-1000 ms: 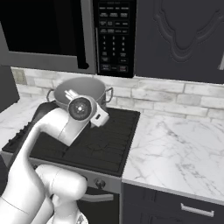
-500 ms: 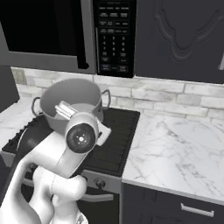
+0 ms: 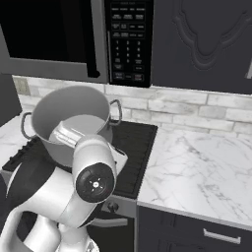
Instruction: Move the pot and pan from the stove into the sink.
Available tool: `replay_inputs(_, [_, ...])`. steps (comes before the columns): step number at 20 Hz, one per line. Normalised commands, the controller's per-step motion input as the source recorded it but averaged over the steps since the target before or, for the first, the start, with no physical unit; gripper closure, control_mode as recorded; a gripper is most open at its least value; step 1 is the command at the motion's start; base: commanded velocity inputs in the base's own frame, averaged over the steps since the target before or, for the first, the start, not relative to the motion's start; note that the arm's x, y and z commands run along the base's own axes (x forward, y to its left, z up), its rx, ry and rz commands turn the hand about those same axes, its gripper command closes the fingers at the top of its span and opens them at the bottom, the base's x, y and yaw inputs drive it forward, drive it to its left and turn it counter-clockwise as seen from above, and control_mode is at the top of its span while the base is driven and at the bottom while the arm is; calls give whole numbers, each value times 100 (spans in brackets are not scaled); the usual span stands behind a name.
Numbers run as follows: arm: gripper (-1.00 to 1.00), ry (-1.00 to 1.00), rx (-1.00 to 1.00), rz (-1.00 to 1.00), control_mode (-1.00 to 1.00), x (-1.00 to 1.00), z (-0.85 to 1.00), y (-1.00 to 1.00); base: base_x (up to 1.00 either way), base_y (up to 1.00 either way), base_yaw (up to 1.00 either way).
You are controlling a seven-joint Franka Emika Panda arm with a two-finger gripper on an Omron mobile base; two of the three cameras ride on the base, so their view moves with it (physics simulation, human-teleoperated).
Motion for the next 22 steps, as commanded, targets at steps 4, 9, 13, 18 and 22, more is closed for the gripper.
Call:
replay_inputs(4, [100, -2, 0, 0, -100, -20, 0, -1, 0, 0, 0])
replay_inputs(9, [100, 0, 0, 0, 100, 0, 0, 0, -90, -15, 4])
replay_inputs(13, [100, 0, 0, 0, 100, 0, 0, 0, -100, -17, 5])
replay_inputs(18, [100, 0, 0, 0, 100, 0, 0, 0, -100, -19, 3])
replay_inputs(22, [100, 0, 0, 0, 100, 0, 0, 0, -75, -21, -1])
